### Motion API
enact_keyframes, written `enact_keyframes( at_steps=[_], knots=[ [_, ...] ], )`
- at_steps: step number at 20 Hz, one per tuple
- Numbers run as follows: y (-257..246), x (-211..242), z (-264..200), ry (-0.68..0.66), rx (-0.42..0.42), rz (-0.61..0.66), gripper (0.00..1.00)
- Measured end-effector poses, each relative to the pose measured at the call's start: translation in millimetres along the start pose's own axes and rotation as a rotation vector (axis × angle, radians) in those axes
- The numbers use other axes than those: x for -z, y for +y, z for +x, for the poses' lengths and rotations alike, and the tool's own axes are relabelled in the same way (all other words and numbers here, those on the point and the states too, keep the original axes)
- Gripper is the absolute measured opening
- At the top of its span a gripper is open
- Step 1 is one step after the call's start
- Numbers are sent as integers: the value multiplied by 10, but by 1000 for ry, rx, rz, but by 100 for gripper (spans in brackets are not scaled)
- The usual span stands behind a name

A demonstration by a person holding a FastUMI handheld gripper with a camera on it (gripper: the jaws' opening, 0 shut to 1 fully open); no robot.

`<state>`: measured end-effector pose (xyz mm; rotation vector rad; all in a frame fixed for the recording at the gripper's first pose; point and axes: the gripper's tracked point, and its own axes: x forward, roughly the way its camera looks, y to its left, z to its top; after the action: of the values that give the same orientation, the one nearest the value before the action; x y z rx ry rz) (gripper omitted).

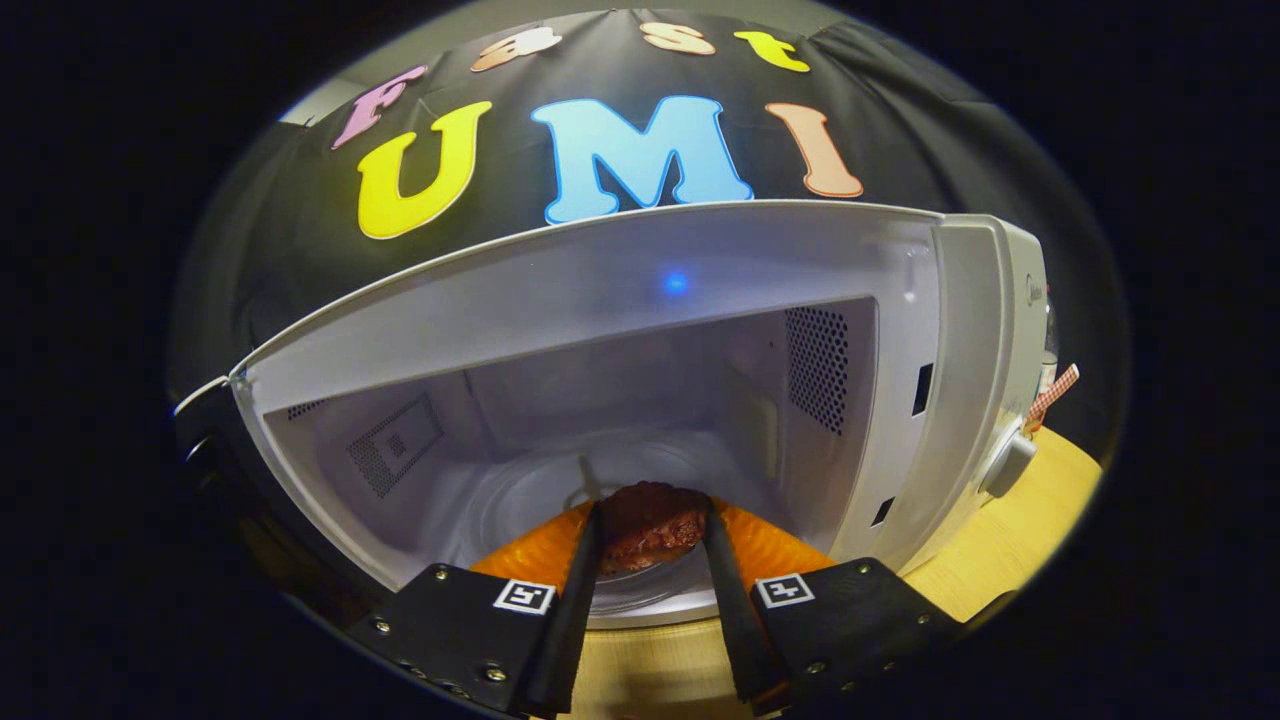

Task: Open the microwave, put the food inside, and close the microwave door.

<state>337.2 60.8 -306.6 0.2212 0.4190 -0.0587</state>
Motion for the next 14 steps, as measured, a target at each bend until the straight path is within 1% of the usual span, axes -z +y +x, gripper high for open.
enact_keyframes(
  at_steps=[1, 2, 3, 4, 5, 6, 8, 11, 14],
  knots=[
    [97, 64, 39, 39, -49, 44, 58],
    [212, 184, 62, 103, -100, 60, 58],
    [237, 258, 62, 142, -107, 67, 58],
    [178, 254, 67, 143, -91, 63, 60],
    [138, 196, 50, 123, -78, 56, 63],
    [150, 117, 34, 96, -79, 51, 64],
    [118, 16, -10, 58, -87, 40, 64],
    [144, -9, -115, 61, -104, 17, 64],
    [197, -85, -356, 49, -133, -15, 65]
  ],
)
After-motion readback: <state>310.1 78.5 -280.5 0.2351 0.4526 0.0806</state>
